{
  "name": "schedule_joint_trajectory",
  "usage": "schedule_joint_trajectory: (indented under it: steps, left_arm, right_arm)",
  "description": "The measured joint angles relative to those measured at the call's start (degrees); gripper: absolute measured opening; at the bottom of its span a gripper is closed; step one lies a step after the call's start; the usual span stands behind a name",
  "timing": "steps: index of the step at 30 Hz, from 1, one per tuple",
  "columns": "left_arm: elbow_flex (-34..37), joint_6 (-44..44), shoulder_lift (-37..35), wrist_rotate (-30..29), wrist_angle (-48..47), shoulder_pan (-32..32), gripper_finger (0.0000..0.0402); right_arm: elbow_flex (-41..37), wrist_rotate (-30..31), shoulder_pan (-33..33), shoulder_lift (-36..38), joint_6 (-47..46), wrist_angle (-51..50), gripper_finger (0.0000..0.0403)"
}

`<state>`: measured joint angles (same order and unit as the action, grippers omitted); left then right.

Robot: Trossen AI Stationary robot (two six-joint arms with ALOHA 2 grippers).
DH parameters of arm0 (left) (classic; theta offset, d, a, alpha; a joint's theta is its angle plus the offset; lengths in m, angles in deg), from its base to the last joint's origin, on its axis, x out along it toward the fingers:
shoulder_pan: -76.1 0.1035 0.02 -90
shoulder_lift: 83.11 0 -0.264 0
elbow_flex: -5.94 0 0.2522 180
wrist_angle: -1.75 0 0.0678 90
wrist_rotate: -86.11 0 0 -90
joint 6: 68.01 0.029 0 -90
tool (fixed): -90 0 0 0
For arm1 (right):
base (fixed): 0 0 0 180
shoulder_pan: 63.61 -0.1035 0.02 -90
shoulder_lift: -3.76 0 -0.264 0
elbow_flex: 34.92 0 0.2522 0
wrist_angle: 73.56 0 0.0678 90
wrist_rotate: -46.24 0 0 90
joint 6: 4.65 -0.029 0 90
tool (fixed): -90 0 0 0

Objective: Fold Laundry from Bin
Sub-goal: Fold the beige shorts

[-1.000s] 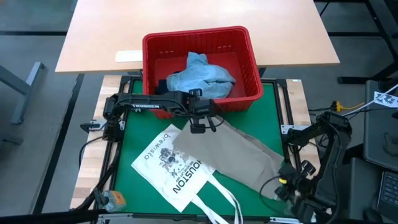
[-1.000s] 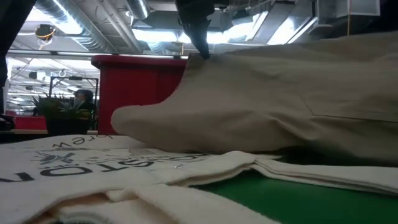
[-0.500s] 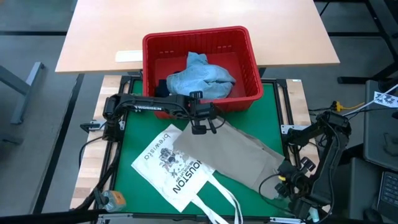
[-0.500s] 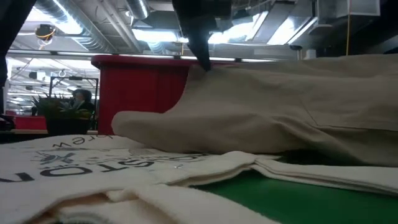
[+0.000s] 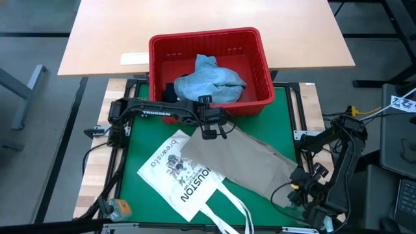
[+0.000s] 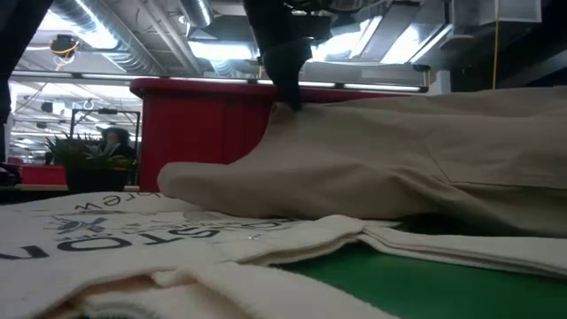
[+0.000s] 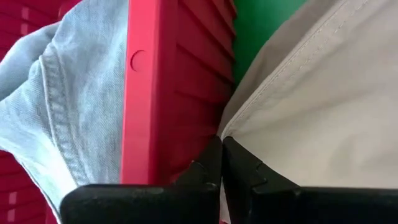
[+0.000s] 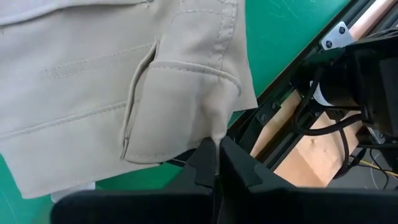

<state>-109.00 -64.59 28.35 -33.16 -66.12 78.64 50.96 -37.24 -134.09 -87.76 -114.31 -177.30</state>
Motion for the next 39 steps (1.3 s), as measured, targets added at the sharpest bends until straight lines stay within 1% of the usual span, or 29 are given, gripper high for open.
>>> schedule_joint_trajectory:
  steps: [5,8,16,21,24,27,30,33,39]
  left_arm:
    - [0.0,0.05,0.0,0.0,0.69,0.11,0.0]
    - [0.0,0.15,0.0,0.04,0.82,0.2,0.0]
    - [0.0,0.15,0.0,0.28,0.88,1.3,0.0]
    - [0.0,0.11,0.0,0.47,0.99,2.15,0.0]
    - [0.0,-0.05,0.0,0.96,1.0,2.64,0.0]
    - [0.0,-0.07,0.0,2.19,0.99,2.96,0.0]
    - [0.0,-0.04,0.0,2.23,0.97,2.97,0.0001]
    - [0.0,-0.05,0.0,2.1,1.05,2.97,0.0016]
    - [0.0,-0.05,0.0,1.79,2.9,2.97,0.0077]
  right_arm:
    - [0.0,0.39,0.0,0.0,0.76,-0.02,0.0005]
    - [0.0,0.44,0.0,0.0,3.44,-0.04,0.0005]
    - [0.0,0.84,0.0,0.0,19.88,-0.08,0.0005]
    - [-0.02,0.85,-0.02,0.0,25.81,-0.11,0.0005]
    - [-0.02,0.83,-0.02,0.0,27.47,-0.09,0.0005]
    - [-0.02,0.78,-0.02,0.0,27.64,-0.07,0.0005]
    - [-0.02,0.55,-0.02,0.0,27.64,-0.07,0.0005]
    - [-0.02,0.51,-0.02,0.0,27.62,-0.06,0.0005]
    - [-0.02,0.35,-0.02,0.0,27.62,-0.02,0.0005]
